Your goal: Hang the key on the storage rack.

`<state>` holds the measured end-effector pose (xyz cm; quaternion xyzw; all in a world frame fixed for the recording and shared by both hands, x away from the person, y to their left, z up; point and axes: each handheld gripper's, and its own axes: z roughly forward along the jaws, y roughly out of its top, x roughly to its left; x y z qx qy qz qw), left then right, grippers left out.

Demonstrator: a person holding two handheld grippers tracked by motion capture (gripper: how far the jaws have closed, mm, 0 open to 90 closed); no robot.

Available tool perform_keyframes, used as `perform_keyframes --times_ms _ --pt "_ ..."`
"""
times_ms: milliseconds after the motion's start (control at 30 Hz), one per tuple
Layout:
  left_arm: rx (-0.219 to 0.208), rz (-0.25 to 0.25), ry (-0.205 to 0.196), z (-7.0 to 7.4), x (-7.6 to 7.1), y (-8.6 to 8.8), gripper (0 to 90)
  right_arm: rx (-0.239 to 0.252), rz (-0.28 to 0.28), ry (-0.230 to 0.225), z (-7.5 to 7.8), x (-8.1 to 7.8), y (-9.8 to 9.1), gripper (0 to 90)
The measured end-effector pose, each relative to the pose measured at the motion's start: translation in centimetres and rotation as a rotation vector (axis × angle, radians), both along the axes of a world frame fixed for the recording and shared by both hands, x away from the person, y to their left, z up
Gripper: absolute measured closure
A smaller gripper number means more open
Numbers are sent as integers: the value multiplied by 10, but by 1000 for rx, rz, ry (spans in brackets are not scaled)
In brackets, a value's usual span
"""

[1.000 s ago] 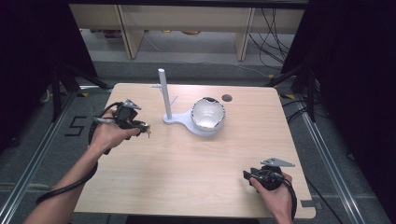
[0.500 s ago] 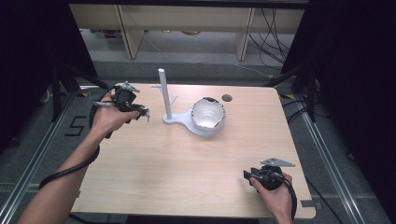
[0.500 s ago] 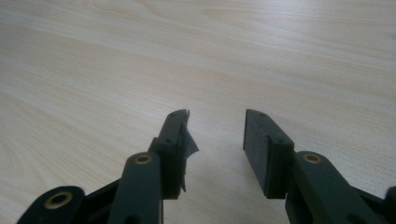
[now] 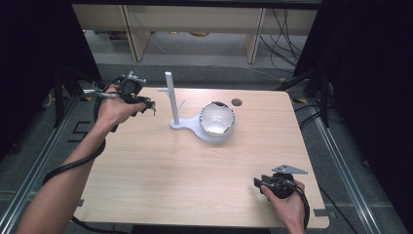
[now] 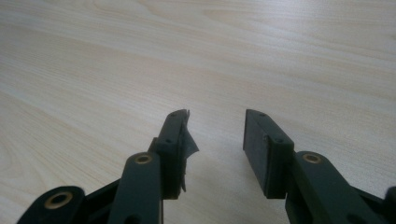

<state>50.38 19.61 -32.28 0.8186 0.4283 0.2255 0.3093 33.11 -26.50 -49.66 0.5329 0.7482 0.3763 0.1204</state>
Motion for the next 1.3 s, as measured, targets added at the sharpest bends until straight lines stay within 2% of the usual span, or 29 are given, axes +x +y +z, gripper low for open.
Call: perform_keyframes --times_ms 67,100,167,200,233,300,333,367,400,433,533,600,633,700,733,933,967,1000,1067,1133,1167,1200,1233,1300 --pt "-6 3 -3 2 2 -2 676 3 -8 -2 0 0 0 607" --pt "1 -3 1 5 5 -3 676 -17 -4 -6 1 0 -1 607" --pt "-2 -1 -10 7 7 -4 676 -26 -4 -17 1 0 -1 607" --pt "4 -3 -3 10 7 -4 676 -26 -2 -18 1 0 -2 607" --pt "3 -2 -10 11 8 -4 676 -3 1 -17 0 1 -1 608" --pt "0 -2 -14 12 9 -5 676 -6 -2 -15 0 1 -1 607" --pt "5 -2 -11 16 11 -4 676 -24 -5 -21 0 0 -2 608" --pt "-2 2 -17 16 12 -5 676 -6 -2 -16 -1 1 -1 608" --pt "10 -3 0 18 13 -4 676 -6 -2 -16 -1 1 -1 607" --pt "1 2 -18 17 15 -5 676 -16 -6 -11 0 0 -1 607" --pt "8 1 -8 19 18 -6 676 -8 -3 -18 0 1 -1 607" --pt "7 3 -9 19 19 -6 676 -23 -7 -20 1 0 -2 608" --pt "15 -3 7 20 20 -6 676 10 -30 8 1 -1 1 608" --pt "13 2 0 20 21 -7 676 1 -29 15 1 -1 1 608" --pt "7 4 -9 19 22 -7 676 -9 -22 5 1 -1 0 608" --pt "5 5 0 20 26 -9 676 -8 -35 15 1 -1 1 608" --pt "20 -4 20 22 27 -9 675 -8 -35 15 1 -1 1 608" --pt "9 3 5 21 28 -10 675 -3 -31 18 1 -1 1 608" --pt "7 8 4 21 30 -10 675 1 -28 18 1 -1 0 608" --pt "22 3 22 23 31 -9 675 -6 -36 14 1 -1 0 608" --pt "12 6 10 22 32 -10 675 -5 -32 15 1 -1 0 608" --pt "14 6 17 23 33 -10 675 -4 -31 16 1 -1 0 608" --pt "13 5 16 23 34 -10 675 -13 -5 -4 0 0 -3 608" --pt "18 1 21 24 34 -11 675 -8 -4 -4 0 0 -3 608"
